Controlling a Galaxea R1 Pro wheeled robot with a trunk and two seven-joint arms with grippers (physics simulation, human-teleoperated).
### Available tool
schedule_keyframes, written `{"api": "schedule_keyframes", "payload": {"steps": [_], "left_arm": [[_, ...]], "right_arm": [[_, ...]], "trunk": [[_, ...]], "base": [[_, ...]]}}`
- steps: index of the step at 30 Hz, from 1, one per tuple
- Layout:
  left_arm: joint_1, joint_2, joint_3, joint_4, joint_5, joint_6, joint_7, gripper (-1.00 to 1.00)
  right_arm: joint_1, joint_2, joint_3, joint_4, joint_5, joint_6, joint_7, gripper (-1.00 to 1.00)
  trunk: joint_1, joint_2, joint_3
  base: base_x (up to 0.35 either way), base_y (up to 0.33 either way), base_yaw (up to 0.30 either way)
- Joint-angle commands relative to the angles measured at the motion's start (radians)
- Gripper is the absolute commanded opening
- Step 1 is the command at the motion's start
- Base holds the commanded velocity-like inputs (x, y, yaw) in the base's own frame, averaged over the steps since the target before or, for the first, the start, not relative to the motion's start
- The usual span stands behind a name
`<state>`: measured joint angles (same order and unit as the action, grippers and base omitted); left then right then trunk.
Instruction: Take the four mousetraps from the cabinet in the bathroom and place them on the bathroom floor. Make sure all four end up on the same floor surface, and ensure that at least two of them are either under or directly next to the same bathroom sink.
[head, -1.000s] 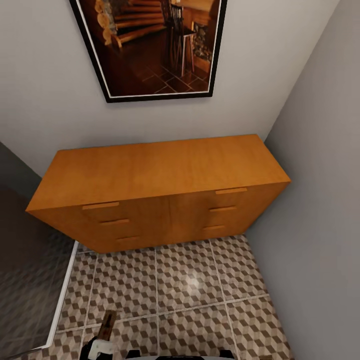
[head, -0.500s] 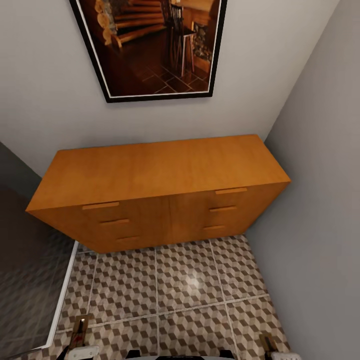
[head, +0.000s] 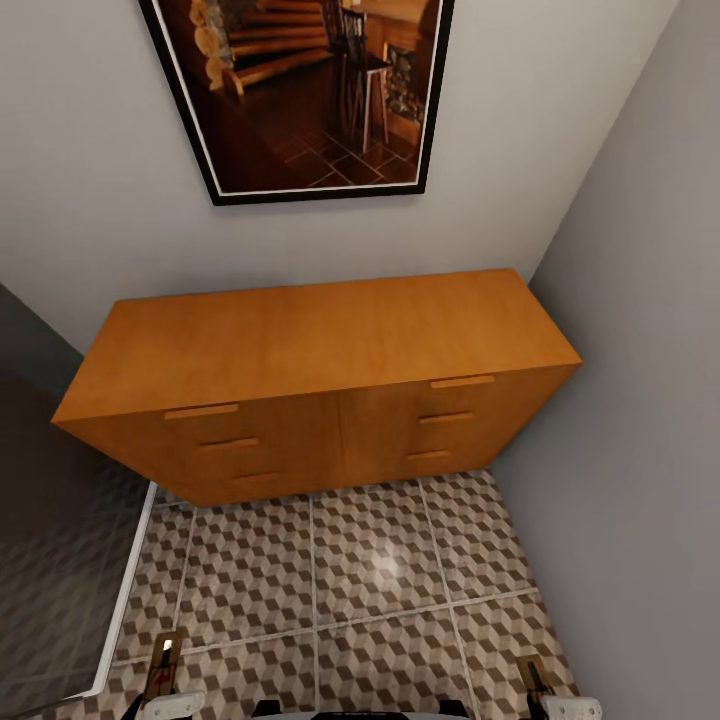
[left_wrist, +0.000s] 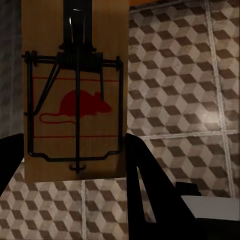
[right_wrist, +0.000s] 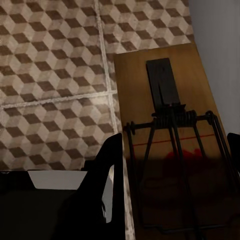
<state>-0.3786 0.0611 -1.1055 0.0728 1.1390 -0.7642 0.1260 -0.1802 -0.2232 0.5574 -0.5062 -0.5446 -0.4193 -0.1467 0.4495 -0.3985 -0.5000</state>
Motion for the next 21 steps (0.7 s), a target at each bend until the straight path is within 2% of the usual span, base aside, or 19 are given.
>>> {"api": "schedule_keyframes", "payload": {"steps": [1,9,21], "left_arm": [[0.0,-0.001,-0.006,0.001,-0.005,-0.001,0.01,-1.0],[0.0,-0.001,-0.007,0.001,-0.007,0.0,0.011,-1.0],[0.0,-0.005,-0.007,0.001,-0.006,0.001,0.011,-1.0]], "right_arm": [[-0.001,-0.001,0.008,-0.001,-0.007,-0.004,-0.005,-1.0],[-0.001,-0.002,0.007,0.0,-0.009,-0.008,-0.007,-1.0],[-0.001,-0.004,0.007,0.003,-0.008,-0.009,-0.007,-1.0]], "trunk": [[0.0,-0.002,-0.001],[0.0,-0.002,0.0],[0.0,-0.002,0.017]], "base": [[0.0,0.0,0.0],[0.0,0.0,0.0],[0.0,0.0,0.0]]}}
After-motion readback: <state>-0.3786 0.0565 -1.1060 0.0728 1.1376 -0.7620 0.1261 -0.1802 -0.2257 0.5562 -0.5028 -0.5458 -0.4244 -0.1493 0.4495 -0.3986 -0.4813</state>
